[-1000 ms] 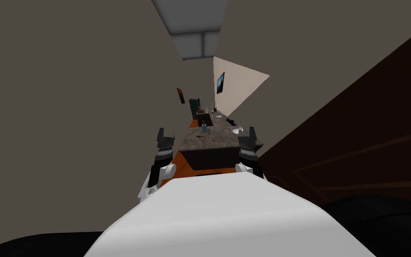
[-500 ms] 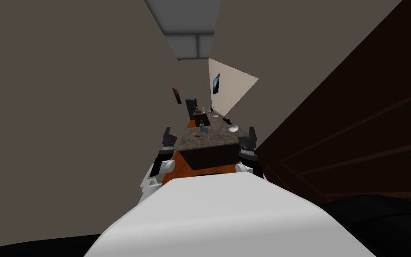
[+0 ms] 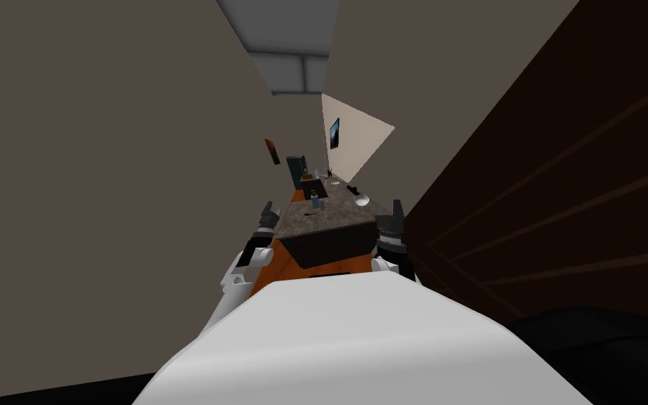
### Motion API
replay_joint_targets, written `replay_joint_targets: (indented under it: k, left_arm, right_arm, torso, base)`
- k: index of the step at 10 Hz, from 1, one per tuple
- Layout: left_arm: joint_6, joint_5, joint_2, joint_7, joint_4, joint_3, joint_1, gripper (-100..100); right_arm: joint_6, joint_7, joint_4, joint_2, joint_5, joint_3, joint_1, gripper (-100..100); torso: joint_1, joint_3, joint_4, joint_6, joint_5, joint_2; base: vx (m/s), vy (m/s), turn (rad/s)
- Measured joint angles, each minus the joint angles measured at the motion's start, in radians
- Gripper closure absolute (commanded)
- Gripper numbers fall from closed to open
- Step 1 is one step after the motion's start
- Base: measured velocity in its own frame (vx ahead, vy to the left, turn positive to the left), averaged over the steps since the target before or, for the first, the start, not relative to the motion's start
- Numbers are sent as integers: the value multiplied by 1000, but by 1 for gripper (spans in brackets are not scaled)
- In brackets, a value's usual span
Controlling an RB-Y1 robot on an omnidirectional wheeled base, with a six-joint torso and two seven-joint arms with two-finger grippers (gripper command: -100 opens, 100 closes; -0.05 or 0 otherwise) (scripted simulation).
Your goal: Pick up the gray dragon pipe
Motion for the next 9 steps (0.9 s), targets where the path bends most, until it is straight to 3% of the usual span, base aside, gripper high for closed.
replay_joint_targets:
  k: [3,6,9]
  left_arm:
    - [87,39,54,1,59,13,-48,-100]
    - [166,88,118,3,155,18,-106,-100]
    - [237,116,146,-1,220,20,-138,-100]
  right_arm:
    - [0,0,0,0,0,0,0,0]
    - [0,0,0,0,0,0,0,0]
    - [0,0,0,0,0,0,0,0]
  torso:
    - [0,0,0,-1,0,-1]
    - [-1,-1,0,0,0,-1]
    - [-1,-1,0,0,0,-2]
  base:
    - [-25,-10,-158]
    - [-16,-13,-128]
    - [-8,-15,-99]
